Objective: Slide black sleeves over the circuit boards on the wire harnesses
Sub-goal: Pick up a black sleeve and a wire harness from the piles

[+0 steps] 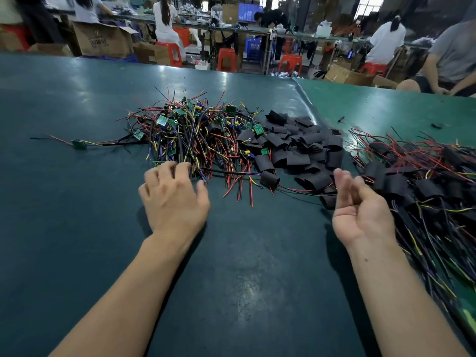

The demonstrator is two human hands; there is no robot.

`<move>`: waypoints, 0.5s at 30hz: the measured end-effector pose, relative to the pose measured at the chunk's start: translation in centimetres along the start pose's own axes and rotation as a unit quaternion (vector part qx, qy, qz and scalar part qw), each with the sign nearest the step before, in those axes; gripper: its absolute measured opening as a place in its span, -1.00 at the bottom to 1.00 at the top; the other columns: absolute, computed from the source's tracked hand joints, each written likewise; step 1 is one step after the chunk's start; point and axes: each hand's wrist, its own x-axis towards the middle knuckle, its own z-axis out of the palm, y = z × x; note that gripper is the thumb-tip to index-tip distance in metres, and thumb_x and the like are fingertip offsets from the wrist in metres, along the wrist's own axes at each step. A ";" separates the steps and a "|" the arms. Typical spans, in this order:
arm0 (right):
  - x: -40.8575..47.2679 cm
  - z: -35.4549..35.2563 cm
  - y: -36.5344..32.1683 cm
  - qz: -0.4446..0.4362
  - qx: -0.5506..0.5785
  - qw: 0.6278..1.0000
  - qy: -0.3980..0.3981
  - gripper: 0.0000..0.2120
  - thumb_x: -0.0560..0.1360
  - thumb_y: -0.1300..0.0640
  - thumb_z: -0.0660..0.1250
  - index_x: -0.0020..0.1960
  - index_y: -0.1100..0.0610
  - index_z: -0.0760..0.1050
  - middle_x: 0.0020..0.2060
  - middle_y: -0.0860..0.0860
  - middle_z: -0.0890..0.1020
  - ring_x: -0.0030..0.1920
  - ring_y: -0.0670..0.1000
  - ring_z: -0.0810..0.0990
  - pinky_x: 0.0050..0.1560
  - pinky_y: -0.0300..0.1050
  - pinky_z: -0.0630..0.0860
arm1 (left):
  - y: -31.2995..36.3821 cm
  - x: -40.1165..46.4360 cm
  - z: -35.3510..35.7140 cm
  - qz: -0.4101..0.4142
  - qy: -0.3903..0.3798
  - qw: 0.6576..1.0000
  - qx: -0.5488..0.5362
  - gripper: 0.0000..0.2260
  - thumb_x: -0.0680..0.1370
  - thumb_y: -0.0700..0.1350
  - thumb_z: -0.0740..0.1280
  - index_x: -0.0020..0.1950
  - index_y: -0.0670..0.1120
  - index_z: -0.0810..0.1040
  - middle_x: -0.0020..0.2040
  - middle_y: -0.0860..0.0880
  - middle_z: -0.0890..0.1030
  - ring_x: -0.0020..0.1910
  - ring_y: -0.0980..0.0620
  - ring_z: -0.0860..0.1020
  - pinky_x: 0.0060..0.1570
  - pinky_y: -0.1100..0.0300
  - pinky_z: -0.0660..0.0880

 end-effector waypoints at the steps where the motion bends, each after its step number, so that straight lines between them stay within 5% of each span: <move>1: -0.1 0.0 0.2 0.002 -0.014 1.000 -0.008 -0.94 0.57 0.37 0.27 -0.06 0.36 0.50 -0.16 0.14 0.65 -0.23 0.06 0.73 -0.28 -0.32 0.59 | -0.4 0.2 -0.1 -0.025 -0.018 0.999 0.025 -0.60 0.54 0.05 0.32 0.32 -0.09 0.47 0.31 -0.15 0.45 0.30 -0.21 0.32 0.20 -0.07 0.30; 10: -1.2 0.2 2.0 -0.040 -0.180 0.974 -0.130 -0.85 0.59 0.32 0.20 -0.05 0.24 0.55 -0.37 0.10 0.67 -0.39 0.03 0.67 -0.43 -0.26 0.55 | -1.8 1.3 -0.4 -0.065 -0.056 0.996 0.037 -0.74 0.58 -0.09 0.21 0.18 -0.15 0.56 0.07 -0.18 0.59 0.07 -0.23 0.52 0.06 -0.04 0.42; 15: -1.8 0.3 3.1 -0.028 -0.285 0.939 -0.192 -0.82 0.58 0.33 0.22 -0.09 0.24 0.59 -0.46 0.10 0.59 -0.51 0.02 0.56 -0.51 -0.24 0.48 | -1.8 1.3 -0.3 -0.069 -0.063 0.995 0.032 -0.73 0.59 0.01 0.23 0.15 -0.11 0.59 0.03 -0.13 0.65 0.09 -0.21 0.54 0.04 -0.04 0.48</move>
